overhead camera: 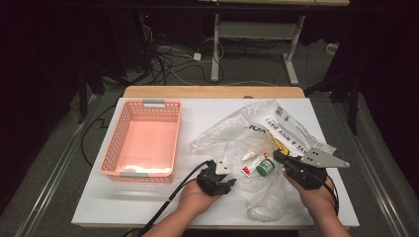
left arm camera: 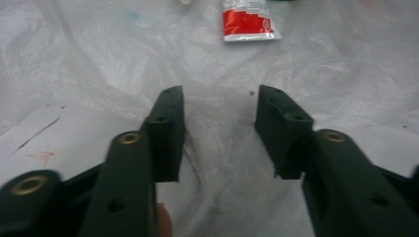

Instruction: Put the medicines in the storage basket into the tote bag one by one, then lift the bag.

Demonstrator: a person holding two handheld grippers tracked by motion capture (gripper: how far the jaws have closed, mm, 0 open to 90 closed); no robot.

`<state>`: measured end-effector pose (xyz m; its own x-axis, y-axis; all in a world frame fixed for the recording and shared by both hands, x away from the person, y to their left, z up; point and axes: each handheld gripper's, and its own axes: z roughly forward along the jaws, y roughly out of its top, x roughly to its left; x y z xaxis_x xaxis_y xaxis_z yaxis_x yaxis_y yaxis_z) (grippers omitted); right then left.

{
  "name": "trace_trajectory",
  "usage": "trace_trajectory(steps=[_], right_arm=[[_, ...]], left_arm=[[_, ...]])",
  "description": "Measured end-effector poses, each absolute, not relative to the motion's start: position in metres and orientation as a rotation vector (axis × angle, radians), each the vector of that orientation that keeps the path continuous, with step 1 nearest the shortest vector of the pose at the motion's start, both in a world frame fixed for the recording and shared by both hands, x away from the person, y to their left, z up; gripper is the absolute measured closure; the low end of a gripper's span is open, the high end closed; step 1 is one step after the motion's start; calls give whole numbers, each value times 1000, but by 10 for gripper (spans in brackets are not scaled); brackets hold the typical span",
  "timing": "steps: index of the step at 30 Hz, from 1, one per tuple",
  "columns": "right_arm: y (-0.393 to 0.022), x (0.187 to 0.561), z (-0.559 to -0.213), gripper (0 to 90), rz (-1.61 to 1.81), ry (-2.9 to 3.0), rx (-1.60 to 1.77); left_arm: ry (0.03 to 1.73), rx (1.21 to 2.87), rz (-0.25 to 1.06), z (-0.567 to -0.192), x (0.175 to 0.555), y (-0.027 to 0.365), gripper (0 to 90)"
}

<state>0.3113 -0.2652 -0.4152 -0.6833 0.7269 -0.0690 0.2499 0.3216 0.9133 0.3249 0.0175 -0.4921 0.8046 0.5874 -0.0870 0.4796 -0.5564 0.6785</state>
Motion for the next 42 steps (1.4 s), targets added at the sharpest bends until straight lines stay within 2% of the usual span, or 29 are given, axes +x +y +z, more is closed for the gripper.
trace_trajectory(steps=[2,4,6,10,16,34,42], right_arm=[[-266,309,-416,900,1343,2120,866],[-267,307,-416,900,1340,2122,865],[-269,306,-416,900,1341,2120,862],[-272,305,-416,900,1348,2108,874],[-275,310,-417,900,1357,2087,895],[-271,321,-412,900,1434,2050,862],[-271,321,-407,900,1462,2004,867]], left_arm=[[817,2246,200,-492,326,19,669],[834,2236,194,-492,327,20,833],[825,2240,200,-493,326,20,883],[845,2204,137,-493,330,25,886],[827,2120,145,-492,326,34,886],[833,1838,392,-487,301,55,886],[808,1766,444,-463,302,59,886]])
